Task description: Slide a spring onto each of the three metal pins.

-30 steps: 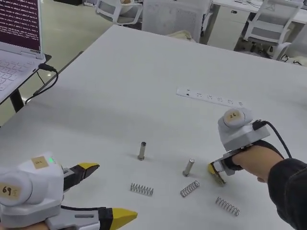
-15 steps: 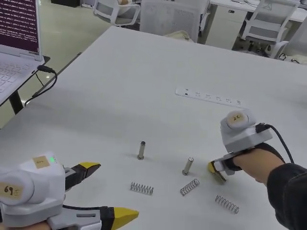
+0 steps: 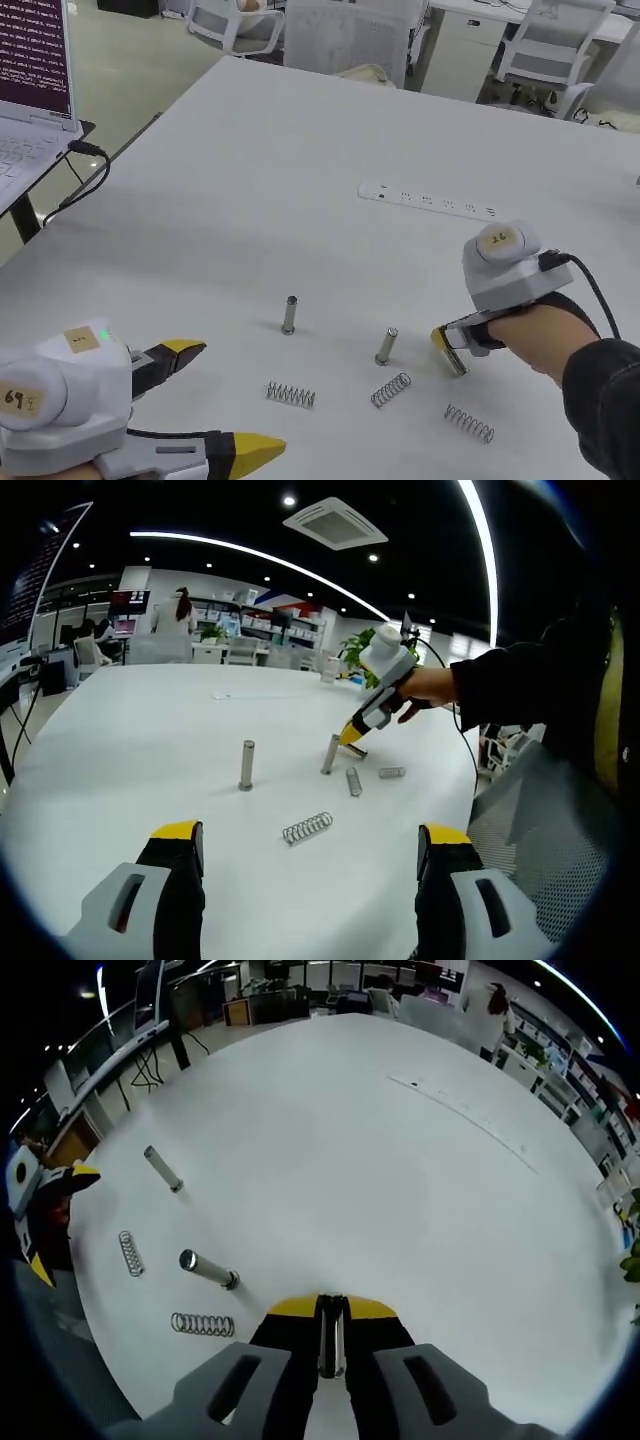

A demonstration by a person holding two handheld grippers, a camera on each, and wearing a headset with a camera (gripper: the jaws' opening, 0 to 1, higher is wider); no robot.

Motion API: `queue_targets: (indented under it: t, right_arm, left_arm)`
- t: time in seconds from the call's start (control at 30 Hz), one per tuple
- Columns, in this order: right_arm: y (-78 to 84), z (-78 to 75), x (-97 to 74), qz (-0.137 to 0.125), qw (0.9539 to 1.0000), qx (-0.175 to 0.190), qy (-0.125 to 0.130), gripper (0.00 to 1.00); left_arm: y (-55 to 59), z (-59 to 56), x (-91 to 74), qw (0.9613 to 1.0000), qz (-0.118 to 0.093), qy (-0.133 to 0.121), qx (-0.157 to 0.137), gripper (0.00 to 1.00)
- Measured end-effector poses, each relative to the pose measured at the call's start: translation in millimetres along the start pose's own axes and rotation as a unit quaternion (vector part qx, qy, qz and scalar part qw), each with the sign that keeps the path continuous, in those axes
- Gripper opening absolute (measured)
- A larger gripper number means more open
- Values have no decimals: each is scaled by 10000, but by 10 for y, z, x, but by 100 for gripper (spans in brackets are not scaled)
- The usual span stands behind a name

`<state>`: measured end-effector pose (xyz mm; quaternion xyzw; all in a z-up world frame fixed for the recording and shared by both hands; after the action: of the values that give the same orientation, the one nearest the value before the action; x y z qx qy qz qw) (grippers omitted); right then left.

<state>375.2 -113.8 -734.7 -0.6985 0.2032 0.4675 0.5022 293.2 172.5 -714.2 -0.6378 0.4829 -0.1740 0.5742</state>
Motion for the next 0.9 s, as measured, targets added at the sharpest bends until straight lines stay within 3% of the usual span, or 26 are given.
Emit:
queue_targets:
  t: [0.9]
  right_arm:
    - [54,-42,-277,-375,9991,107,158,5]
  left_arm:
    - [-82,-83,-3,9998,9,98,177,85]
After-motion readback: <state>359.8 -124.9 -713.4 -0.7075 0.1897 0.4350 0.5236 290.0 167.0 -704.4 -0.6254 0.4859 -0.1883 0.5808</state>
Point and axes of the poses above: the centre of the closed fingertips' face, and the gripper's own axes: x roughly forward along the fingers, z roughly to its left, y roughly out of its underside, the point moved 5 cm from there along -x, roughly backward along the fingers, and after that the axes turned 4 degrees about -x, right-handed, at the moved point
